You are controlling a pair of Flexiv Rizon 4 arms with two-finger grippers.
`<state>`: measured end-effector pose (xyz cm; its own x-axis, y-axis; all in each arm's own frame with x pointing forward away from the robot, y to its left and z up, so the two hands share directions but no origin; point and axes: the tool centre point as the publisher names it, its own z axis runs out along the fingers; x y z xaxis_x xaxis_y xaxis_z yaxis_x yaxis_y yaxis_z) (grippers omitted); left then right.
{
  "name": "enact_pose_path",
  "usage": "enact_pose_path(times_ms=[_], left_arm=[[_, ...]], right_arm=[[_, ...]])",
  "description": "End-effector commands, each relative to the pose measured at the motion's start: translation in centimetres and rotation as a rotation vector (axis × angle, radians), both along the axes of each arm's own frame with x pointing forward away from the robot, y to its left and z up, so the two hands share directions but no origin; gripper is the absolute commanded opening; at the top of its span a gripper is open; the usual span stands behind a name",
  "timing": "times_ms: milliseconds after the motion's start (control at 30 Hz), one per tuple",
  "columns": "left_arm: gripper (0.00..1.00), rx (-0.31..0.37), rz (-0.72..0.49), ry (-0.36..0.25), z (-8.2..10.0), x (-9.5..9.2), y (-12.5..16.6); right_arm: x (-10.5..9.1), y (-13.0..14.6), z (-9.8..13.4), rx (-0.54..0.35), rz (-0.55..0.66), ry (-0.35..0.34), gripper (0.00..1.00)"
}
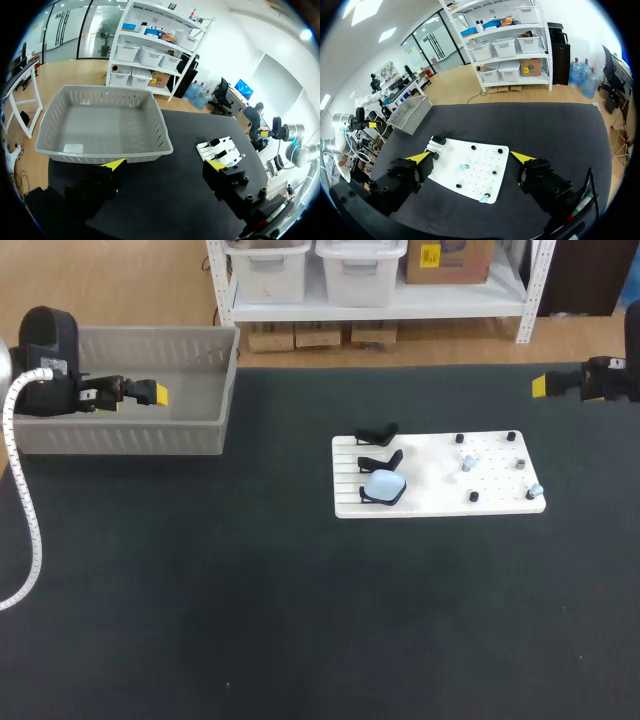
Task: Pick up each earbud case from the left stands, insert the matching earbuds, close the lid, and place the case in the box.
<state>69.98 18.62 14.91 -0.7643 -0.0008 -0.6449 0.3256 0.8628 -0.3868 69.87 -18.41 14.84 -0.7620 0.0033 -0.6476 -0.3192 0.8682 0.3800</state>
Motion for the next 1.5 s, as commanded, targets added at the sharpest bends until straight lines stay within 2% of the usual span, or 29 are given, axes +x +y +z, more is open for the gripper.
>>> enact_pose_path(times_ms=[33,467,633,900,1200,1400,1500], left_arm=[[1.00,0.007,0.004,0.005,0.1,0.0,-0.1],[1.00,0.007,0.004,0.005,0.1,0.0,-0.1],[1.00,-0.022,-0.049,-0.046,0.7,-0.3,-0.9],[1.00,0.000,-0.317,-0.165,0.7,-0.5,-3.4],[1.00,0.029,-0.681,-0.286,1.3,-0.5,-8.6],[1.00,0.004,-0.874,-0.331,0.5,-0.8,-12.3],[1.00,0.000,-0.919,-0.339,-0.3,-0.6,-13.4]], right_arm=[[0.0,0.0,0.0,-0.002,-0.001,0.001,1.00],[0.0,0.0,0.0,-0.002,-0.001,0.001,1.00],[0.0,0.0,0.0,-0.002,-0.001,0.001,1.00],[0.0,0.0,0.0,-0.002,-0.001,0.001,1.00],[0.0,0.0,0.0,-0.002,-0.001,0.001,1.00],[0.0,0.0,0.0,-0.002,-0.001,0.001,1.00],[0.0,0.0,0.0,-0.002,-0.001,0.001,1.00]])
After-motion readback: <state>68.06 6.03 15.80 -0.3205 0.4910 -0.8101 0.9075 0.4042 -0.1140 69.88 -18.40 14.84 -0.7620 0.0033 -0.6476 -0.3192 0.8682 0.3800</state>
